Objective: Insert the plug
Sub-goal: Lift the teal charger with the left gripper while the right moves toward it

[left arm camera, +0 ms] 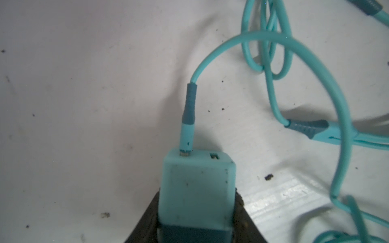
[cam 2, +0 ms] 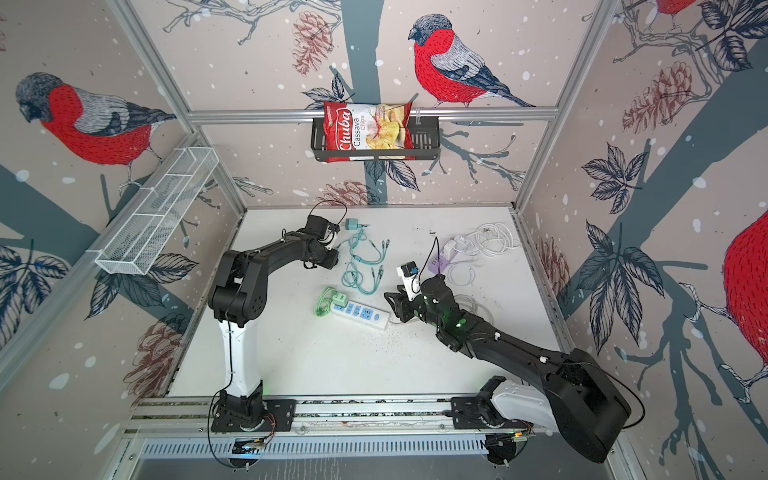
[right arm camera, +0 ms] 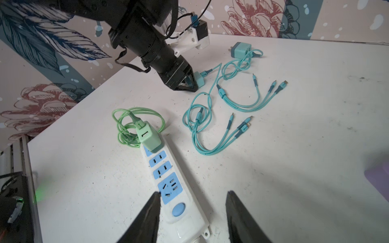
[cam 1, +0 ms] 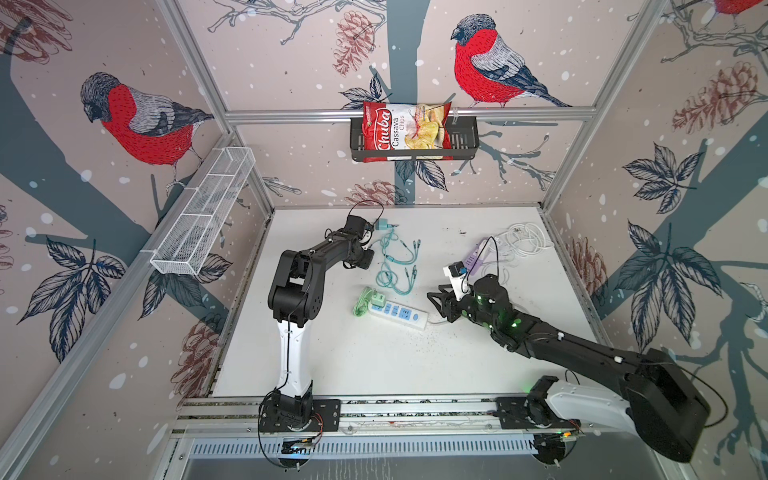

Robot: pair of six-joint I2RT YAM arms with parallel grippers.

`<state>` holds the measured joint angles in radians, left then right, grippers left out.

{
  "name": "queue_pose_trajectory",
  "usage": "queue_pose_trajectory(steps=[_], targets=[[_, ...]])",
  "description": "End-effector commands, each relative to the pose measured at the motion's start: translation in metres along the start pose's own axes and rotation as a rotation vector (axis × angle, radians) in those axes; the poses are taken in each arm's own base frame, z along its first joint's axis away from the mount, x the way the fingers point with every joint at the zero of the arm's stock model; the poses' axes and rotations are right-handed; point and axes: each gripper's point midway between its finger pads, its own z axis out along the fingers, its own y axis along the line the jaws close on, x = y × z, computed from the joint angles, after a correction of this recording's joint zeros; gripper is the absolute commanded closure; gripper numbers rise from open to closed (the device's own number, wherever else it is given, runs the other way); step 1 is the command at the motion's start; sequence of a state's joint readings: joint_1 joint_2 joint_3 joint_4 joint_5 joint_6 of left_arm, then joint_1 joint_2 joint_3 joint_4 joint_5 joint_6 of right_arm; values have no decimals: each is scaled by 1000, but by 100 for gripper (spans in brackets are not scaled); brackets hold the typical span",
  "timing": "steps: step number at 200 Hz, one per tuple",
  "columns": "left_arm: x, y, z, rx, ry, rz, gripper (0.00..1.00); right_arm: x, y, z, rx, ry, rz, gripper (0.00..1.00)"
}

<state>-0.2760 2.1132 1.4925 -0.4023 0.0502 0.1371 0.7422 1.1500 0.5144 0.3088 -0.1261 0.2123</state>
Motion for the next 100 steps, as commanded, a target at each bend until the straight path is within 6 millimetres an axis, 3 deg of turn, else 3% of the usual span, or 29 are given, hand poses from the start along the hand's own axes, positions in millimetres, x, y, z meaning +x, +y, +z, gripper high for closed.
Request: queue_pose_trajectory(steps=[1,49,100], targets=[[-14,-4,-13,2,-56,0,66,-12,-7,-6,31,-21,54,49],[-56,-17,-51,11,-230,-4,67,-25,-5,-17,26,-43,62,49],[-83,-75,-103,34,-471,109,67,-50,-9,-21,52,-54,129,48]])
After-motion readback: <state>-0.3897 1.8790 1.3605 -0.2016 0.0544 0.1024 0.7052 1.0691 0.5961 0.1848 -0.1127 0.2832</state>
